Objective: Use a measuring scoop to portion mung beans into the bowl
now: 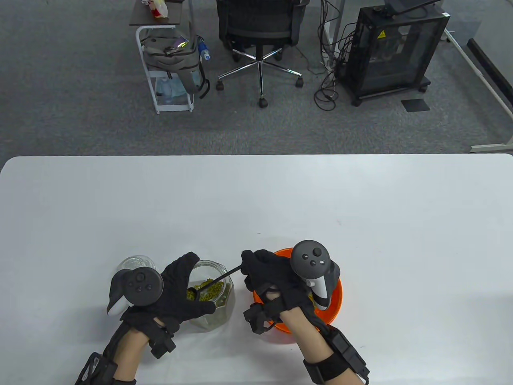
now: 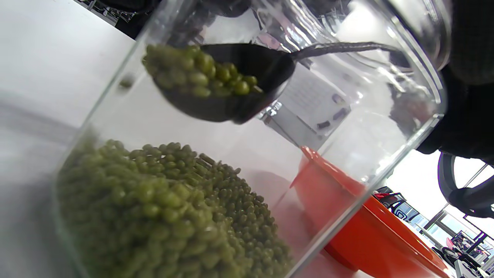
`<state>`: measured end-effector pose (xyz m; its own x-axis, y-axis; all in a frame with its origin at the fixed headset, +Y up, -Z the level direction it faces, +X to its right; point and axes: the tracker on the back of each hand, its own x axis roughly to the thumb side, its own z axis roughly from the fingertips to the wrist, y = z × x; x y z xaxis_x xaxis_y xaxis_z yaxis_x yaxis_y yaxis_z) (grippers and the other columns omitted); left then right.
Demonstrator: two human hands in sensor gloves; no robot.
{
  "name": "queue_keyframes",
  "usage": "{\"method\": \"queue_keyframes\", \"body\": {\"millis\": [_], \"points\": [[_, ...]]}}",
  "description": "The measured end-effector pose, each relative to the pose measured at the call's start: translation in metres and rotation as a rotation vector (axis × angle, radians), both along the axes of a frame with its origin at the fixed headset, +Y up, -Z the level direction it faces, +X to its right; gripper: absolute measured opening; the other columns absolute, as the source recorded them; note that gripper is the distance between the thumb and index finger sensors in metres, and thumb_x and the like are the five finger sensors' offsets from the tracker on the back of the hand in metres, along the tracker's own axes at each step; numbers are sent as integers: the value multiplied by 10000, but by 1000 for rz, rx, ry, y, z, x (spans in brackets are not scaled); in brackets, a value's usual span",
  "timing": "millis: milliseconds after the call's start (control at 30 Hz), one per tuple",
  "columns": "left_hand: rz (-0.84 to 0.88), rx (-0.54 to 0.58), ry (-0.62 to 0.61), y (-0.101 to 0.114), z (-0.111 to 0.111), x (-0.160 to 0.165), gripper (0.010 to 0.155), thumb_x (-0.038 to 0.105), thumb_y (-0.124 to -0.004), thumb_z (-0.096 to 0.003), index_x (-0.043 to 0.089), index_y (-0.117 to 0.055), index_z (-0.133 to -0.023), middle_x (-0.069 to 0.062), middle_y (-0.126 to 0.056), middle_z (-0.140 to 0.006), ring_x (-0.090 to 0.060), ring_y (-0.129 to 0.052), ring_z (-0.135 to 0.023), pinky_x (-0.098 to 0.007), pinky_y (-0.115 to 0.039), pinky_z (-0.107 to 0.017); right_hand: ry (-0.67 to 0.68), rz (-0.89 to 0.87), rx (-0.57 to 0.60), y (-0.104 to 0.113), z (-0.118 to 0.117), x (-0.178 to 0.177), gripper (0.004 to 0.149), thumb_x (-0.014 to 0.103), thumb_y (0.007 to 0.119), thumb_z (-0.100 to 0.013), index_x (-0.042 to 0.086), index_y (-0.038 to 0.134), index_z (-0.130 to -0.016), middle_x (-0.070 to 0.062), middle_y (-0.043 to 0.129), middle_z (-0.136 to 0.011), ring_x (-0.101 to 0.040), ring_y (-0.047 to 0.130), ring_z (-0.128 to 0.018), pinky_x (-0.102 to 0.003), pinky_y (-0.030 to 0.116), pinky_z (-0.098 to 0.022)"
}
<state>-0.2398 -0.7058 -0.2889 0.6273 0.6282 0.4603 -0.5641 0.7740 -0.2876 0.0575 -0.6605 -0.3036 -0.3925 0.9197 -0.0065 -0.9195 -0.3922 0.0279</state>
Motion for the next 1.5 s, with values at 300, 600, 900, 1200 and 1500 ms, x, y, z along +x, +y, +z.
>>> {"method": "queue_keyframes", "body": {"millis": [300, 600, 900, 1200, 1500], "points": [[1, -1, 0, 0, 0, 0, 1249, 850, -841, -400, 10, -236, -1096, -309, -364, -1148, -603, -545, -1030, -759, -492, -722, -30, -92, -34, -3, 0, 23, 443, 452, 793, -488, 64, 990, -573, -58, 1062, -276, -194, 990, -99, -389, 870, -157], [1, -1, -1, 0, 0, 0, 1248, 848, -843, -400, 8, -237, -1096, -310, -364, -1148, -604, -544, -1030, -760, -491, -721, -59, -160, -61, -7, 1, 45, 442, 453, 792, -490, 67, 989, -572, -55, 1061, -273, -193, 989, -97, -388, 870, -157], [3, -3, -3, 0, 0, 0, 1247, 847, -844, -401, 8, -237, -1096, -310, -364, -1148, -604, -544, -1030, -760, -490, -722, -49, -210, -91, -10, 1, 55, 443, 453, 790, -492, 66, 988, -572, -53, 1060, -271, -192, 987, -96, -387, 869, -155], [5, -3, -4, 0, -1, -1, 1248, 847, -846, -400, 8, -237, -1096, -310, -364, -1147, -603, -543, -1031, -760, -490, -722, -52, -233, -89, -9, 4, 64, 443, 452, 790, -492, 65, 989, -572, -54, 1060, -271, -193, 987, -96, -387, 869, -155], [5, -4, -3, 0, -1, -1, 1249, 848, -845, -400, 9, -237, -1096, -310, -364, -1147, -603, -544, -1030, -759, -490, -723, -65, -315, -106, -7, 6, 82, 444, 453, 789, -493, 65, 989, -573, -54, 1059, -273, -192, 988, -95, -387, 869, -156]]}}
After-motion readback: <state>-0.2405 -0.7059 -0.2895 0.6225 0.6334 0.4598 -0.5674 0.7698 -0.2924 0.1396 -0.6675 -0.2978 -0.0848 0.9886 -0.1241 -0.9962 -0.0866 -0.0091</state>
